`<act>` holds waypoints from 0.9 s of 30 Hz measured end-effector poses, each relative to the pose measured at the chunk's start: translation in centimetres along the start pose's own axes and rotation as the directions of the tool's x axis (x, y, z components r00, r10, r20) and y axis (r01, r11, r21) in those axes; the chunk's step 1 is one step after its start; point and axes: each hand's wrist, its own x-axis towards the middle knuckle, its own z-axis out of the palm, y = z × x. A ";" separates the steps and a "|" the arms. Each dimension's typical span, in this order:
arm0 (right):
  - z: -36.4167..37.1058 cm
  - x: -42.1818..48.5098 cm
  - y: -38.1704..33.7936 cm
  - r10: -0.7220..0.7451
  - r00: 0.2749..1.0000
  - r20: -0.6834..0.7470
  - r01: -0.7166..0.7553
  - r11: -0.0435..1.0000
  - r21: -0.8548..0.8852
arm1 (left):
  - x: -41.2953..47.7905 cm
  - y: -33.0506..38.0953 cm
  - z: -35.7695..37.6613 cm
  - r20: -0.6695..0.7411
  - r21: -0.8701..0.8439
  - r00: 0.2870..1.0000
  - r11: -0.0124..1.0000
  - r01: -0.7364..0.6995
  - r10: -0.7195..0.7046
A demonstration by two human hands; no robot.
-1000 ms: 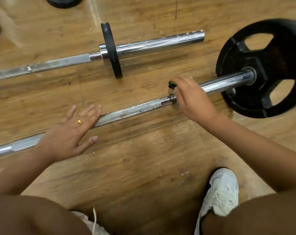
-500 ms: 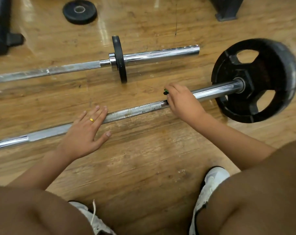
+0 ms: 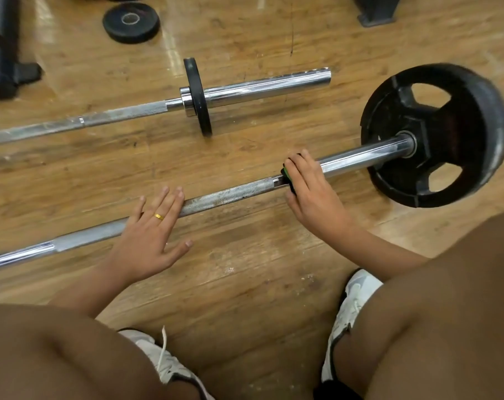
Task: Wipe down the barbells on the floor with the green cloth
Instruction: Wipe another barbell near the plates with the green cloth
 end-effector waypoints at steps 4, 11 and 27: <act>0.0 0.8 0.3 0.081 0.996 -0.023 -0.079 0.993 0.089 | -1.1 0.8 0.6 -0.022 0.021 1.000 1.000 -0.013 0.014; 0.5 -3.6 -0.1 0.011 0.996 -0.090 -0.004 0.997 0.081 | -3.1 2.4 1.2 -0.036 0.051 0.999 0.998 -0.021 0.023; -1.2 -4.9 -0.7 0.070 0.998 -0.004 -0.068 0.982 0.176 | -7.1 5.7 5.0 -0.182 0.261 0.982 0.965 0.005 0.044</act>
